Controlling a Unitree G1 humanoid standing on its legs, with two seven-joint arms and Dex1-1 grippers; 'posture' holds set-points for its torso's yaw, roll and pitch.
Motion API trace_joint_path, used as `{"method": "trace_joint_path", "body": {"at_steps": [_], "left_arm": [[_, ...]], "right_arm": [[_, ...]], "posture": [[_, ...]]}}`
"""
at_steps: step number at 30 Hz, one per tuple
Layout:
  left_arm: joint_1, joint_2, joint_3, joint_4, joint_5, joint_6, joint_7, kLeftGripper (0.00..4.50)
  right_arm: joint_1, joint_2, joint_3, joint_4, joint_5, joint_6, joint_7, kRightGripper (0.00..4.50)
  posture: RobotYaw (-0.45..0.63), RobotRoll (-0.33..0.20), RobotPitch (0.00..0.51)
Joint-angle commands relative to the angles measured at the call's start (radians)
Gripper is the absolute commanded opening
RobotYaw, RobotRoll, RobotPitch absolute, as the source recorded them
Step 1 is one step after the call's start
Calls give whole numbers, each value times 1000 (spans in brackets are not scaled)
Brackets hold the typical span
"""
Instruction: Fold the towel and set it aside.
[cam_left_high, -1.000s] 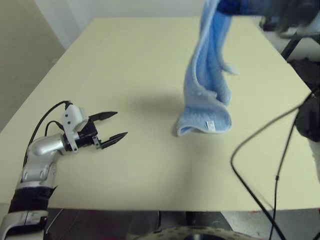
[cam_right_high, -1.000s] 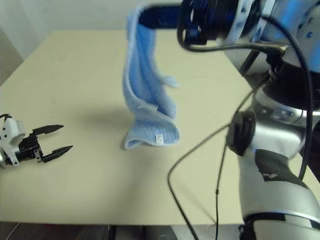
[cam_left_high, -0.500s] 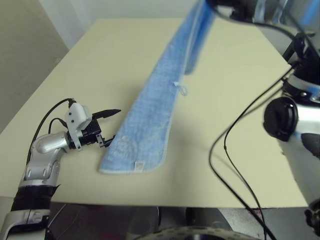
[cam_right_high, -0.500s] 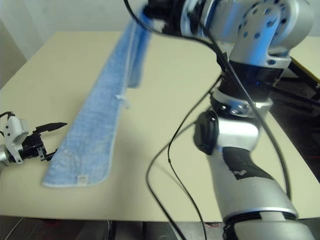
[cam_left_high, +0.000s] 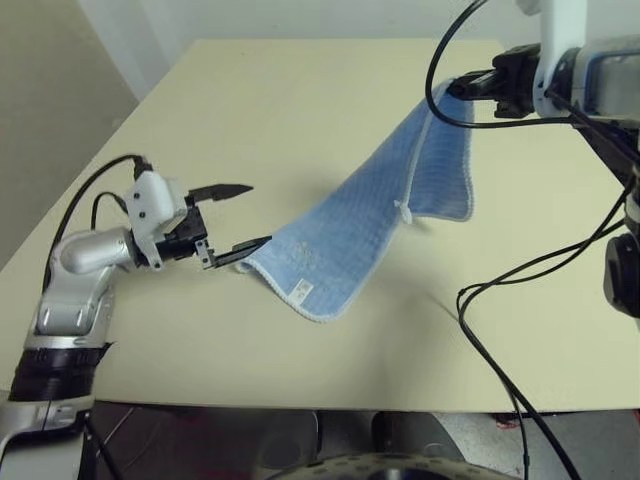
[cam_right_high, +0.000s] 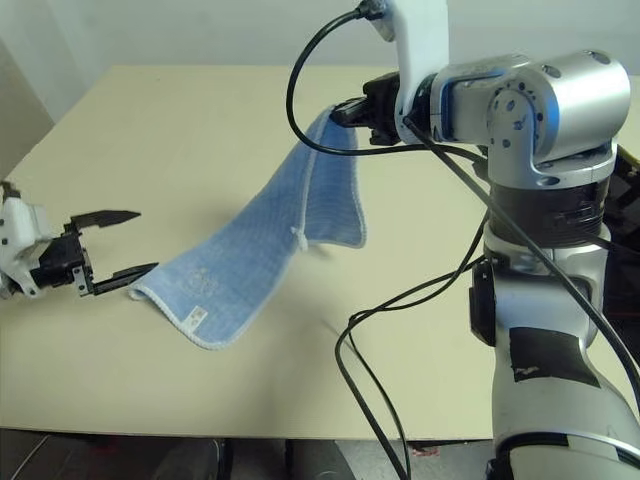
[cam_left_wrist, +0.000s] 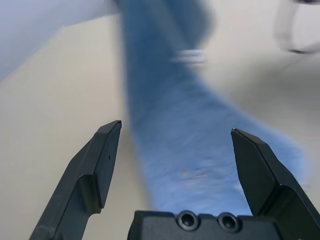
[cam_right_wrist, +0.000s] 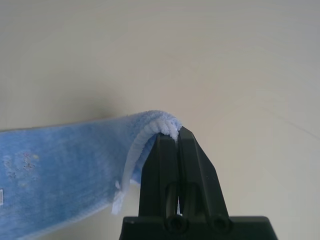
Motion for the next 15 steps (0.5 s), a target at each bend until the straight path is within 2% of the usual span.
{"method": "trace_joint_path", "body": {"at_steps": [1, 6, 13, 15], "left_arm": [[72, 30, -86, -52, 36, -15, -71, 4500], [108, -7, -139, -40, 43, 26, -38, 4500], [118, -52, -225, -53, 100, 86, 18, 4500], [114, -56, -258, -56, 148, 76, 30, 4500]], "right_arm": [[22, 0, -2, -10, -8, -15, 7, 8], [52, 8, -14, -28, -12, -15, 4, 8], [78, 16, -26, -44, -14, -20, 2, 8], [84, 19, -29, -45, -15, -24, 0, 8]], "posture": [[41, 0, 46], [35, 0, 48], [31, 0, 48], [33, 0, 46]]}}
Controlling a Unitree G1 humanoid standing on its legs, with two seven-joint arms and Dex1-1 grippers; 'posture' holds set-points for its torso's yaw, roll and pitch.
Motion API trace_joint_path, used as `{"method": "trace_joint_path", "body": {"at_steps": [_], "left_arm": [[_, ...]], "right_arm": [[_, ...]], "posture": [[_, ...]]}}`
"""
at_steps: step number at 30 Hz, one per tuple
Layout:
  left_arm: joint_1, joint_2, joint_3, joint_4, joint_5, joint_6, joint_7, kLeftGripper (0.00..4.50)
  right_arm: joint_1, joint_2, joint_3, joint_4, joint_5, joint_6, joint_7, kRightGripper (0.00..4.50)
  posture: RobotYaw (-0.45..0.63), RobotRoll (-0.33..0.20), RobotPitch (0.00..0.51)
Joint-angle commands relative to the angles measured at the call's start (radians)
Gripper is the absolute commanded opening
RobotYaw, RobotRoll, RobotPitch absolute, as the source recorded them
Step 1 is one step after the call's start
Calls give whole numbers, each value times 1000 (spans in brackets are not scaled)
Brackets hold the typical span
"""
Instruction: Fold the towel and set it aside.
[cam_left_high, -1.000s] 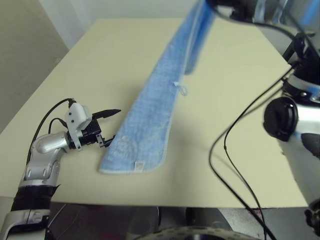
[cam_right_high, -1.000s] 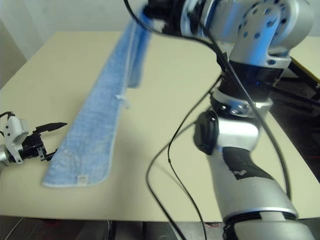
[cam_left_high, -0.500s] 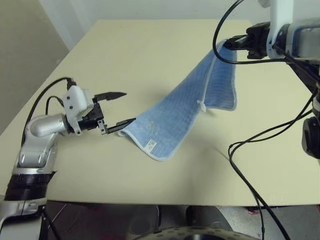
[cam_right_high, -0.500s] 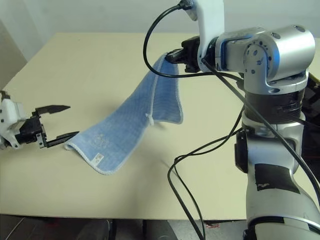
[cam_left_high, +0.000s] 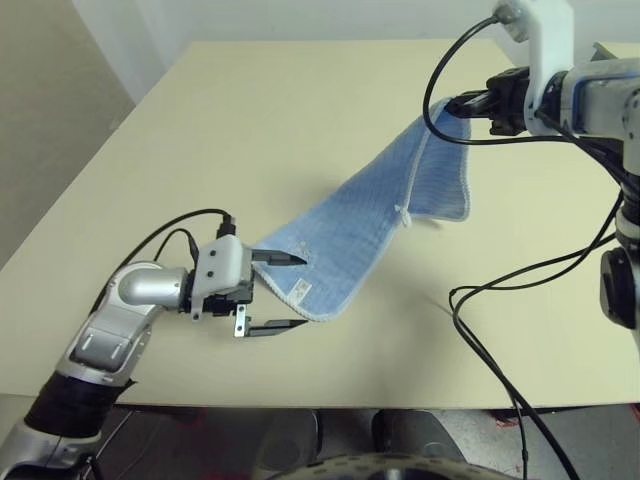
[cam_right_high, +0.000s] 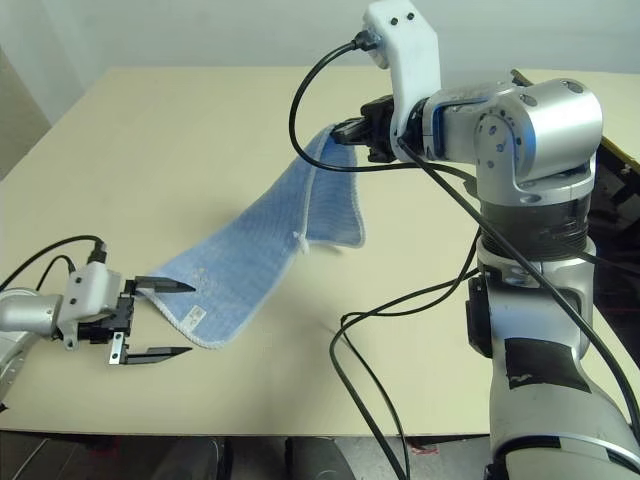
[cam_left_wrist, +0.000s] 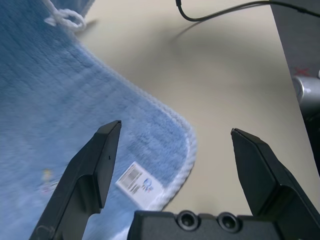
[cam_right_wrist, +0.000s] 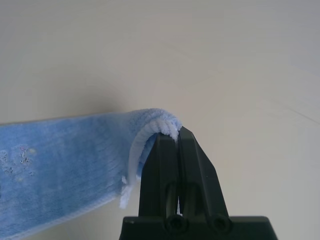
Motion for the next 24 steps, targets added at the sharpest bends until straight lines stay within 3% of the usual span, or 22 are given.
{"method": "trace_joint_path", "body": {"at_steps": [1, 6, 12, 18, 20, 24], "left_arm": [[-10, 0, -72, -13, 102, -17, 26, 4500], [-81, -11, -151, -92, 248, 67, 104, 4500], [-166, -33, -217, -284, 317, 408, 184, 4500], [-266, -68, -291, -432, 271, 843, 219, 4500], [-306, -49, -331, -445, 279, 941, 230, 4500], [-380, -95, -369, -399, 236, 1139, 278, 4500]], "right_arm": [[18, 9, -10, -14, -6, -13, -3, 8], [31, 10, -10, -7, -13, -29, -3, 8], [44, 18, -16, -12, -15, -34, -6, 8], [48, 27, -18, -12, -15, -46, -9, 8], [48, 29, -18, -12, -15, -51, -9, 8], [54, 31, -19, -11, -16, -63, -8, 8]], "posture": [[31, 0, 46], [31, 0, 45], [27, 0, 40], [24, 0, 40], [24, 0, 43], [24, 0, 44]]}}
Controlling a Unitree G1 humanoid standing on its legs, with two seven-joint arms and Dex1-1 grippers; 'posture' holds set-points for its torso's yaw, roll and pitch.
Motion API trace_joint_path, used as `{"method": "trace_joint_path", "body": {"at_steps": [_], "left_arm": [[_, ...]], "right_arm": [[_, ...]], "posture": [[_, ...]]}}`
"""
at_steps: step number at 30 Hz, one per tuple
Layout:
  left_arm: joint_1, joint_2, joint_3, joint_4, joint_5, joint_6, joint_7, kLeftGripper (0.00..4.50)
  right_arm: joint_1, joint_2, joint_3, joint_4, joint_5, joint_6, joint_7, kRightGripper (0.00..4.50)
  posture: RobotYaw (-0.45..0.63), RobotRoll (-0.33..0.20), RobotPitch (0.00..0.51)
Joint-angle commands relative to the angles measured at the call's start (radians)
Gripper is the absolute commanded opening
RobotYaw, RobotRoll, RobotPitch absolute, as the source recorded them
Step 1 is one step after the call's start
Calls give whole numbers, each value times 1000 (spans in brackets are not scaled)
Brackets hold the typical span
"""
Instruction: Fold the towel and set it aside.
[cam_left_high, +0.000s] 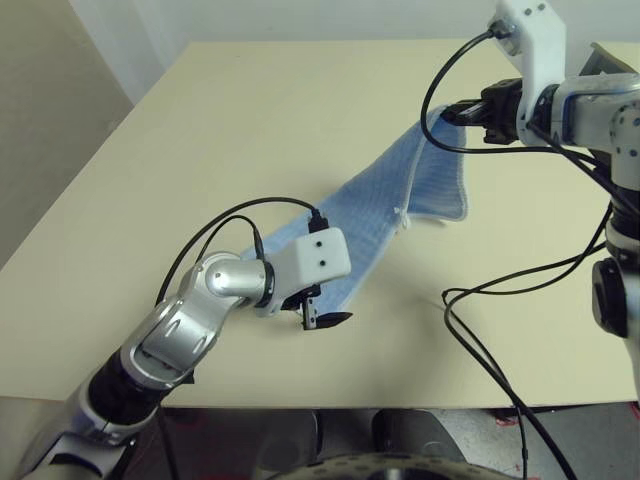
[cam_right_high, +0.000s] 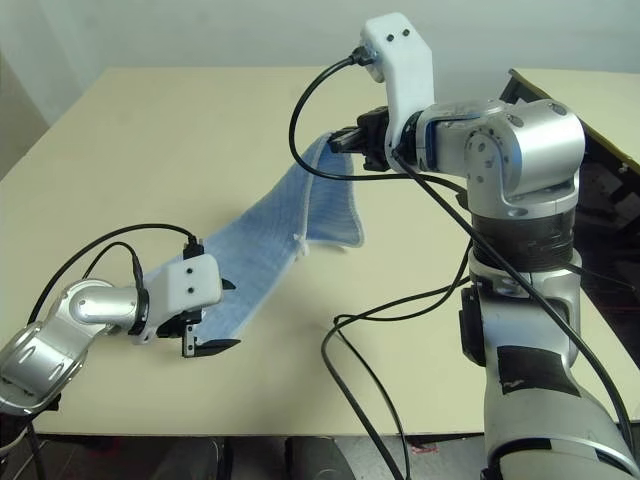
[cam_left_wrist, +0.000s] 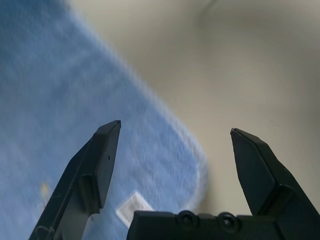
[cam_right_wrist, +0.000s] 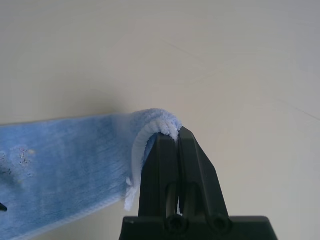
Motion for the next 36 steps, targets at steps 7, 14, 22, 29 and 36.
{"method": "trace_joint_path", "body": {"at_steps": [7, 14, 22, 29, 36], "left_arm": [[-147, -97, -157, 96, -39, 262, 151, 4500], [-200, -118, -244, 140, -64, 302, 220, 4500], [-209, -95, -295, 156, -85, 297, 263, 2888], [-207, -59, -293, 155, -109, 261, 264, 552], [-295, 217, -167, 192, -126, 90, 110, 32]], "right_arm": [[20, 8, -15, -16, -4, -37, 5, 8], [22, 10, -23, -27, 0, -37, 3, 8], [19, 14, -30, -30, -1, -41, -1, 0], [25, 6, -30, -36, -1, -44, 7, 0], [51, -39, -14, -49, 7, -64, 59, 0]], "posture": [[10, 0, 46], [1, 0, 46], [-3, 0, 44], [-1, 0, 46], [-1, 0, 44]]}}
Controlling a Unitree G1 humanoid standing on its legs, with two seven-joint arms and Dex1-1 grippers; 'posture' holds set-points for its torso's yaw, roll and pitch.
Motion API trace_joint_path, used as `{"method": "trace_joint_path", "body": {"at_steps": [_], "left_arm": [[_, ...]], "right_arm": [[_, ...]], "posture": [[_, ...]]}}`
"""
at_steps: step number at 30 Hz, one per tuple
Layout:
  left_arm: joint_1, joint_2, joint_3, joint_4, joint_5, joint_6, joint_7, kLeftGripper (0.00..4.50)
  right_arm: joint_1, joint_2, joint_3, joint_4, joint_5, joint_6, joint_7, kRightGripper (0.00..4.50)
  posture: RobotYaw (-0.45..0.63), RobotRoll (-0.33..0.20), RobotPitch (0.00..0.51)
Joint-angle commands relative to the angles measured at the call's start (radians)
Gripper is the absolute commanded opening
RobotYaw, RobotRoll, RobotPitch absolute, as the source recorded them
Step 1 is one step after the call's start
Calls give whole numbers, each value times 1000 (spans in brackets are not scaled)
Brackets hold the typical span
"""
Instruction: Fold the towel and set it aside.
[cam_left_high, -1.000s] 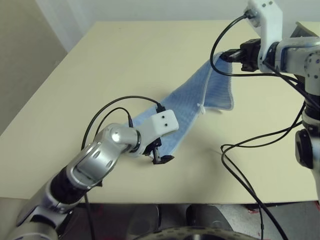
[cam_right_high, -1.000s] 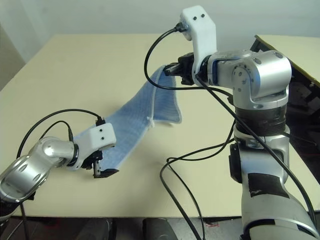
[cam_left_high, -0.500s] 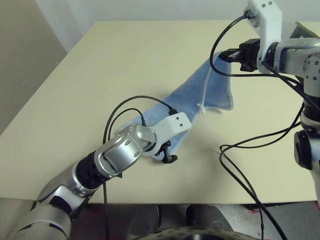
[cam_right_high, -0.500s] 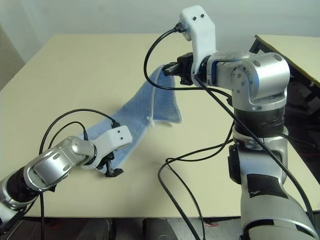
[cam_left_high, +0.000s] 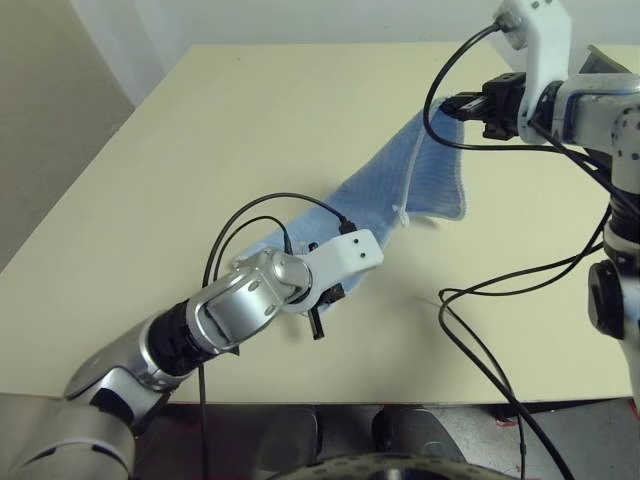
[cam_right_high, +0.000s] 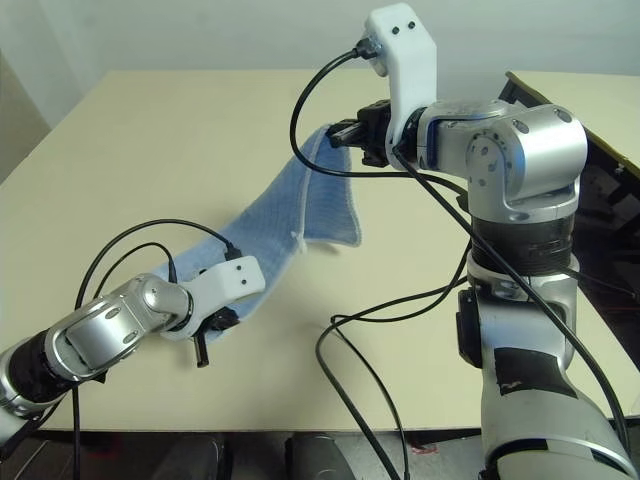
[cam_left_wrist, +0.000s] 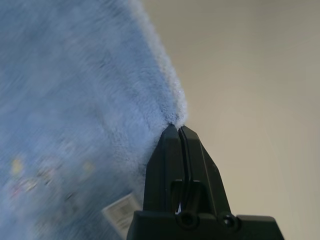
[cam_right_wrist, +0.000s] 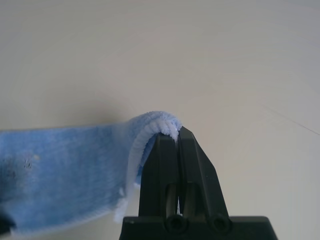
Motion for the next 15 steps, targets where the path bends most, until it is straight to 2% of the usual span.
{"method": "trace_joint_path", "body": {"at_steps": [1, 5, 10, 12, 15], "left_arm": [[-80, 161, 123, 72, -7, -110, -115, 32], [-111, 247, 204, 174, -5, -218, -195, 32], [-141, 276, 327, 280, -38, -304, -298, 32], [-149, 284, 370, 343, -39, -365, -331, 32], [-181, 292, 440, 543, -16, -515, -362, 32]], "right_arm": [[30, -34, 17, -21, 5, -24, 43, 0], [48, -54, 21, -23, 3, -40, 69, 0], [65, -82, 26, -29, 0, -57, 105, 0], [85, -118, 37, -43, 1, -88, 148, 0], [162, -246, 66, -76, -9, -232, 301, 0]], "posture": [[-1, 0, 44], [-4, 0, 46], [1, 0, 47], [3, 0, 46], [3, 0, 46]]}}
